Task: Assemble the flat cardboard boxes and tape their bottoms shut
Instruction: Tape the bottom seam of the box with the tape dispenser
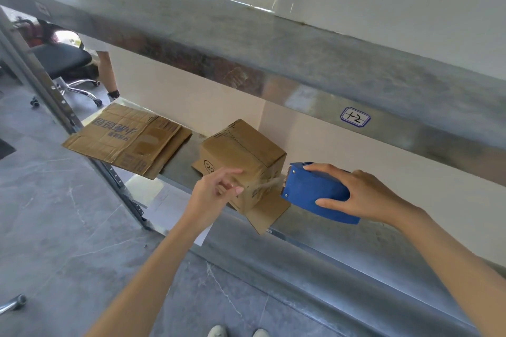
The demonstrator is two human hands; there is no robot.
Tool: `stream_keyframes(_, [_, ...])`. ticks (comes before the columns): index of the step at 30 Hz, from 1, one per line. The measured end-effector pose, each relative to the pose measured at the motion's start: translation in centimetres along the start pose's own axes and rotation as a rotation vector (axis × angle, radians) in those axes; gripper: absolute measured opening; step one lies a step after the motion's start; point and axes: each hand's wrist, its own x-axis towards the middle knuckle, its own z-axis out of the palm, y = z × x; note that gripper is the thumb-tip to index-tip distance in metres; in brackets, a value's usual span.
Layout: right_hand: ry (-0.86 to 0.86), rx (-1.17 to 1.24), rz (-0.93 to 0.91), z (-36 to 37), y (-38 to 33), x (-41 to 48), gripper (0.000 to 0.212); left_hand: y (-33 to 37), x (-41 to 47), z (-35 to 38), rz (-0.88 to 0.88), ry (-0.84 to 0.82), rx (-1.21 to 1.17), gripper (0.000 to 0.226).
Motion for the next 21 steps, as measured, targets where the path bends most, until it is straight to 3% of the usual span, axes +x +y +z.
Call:
stream_keyframes(4, [-0.003, 0.0, 0.004, 0.3, -0.1, 0.3, 0.063, -0.6, 0.3, 0.6, 0.006, 0.037, 0.098, 0.03])
stream_keyframes(13, [0.025, 0.008, -0.001, 0.8, -0.3, 0.9, 0.066, -2.2, 0.2, 1.3, 0.193, 0.16, 0.218, 0.024])
stream_keyframes(21, [0.019, -0.037, 0.023, 0.7, -1.0, 1.4, 0.066, -3.0, 2.2, 0.0, 0.337, 0.2, 0.425, 0.033])
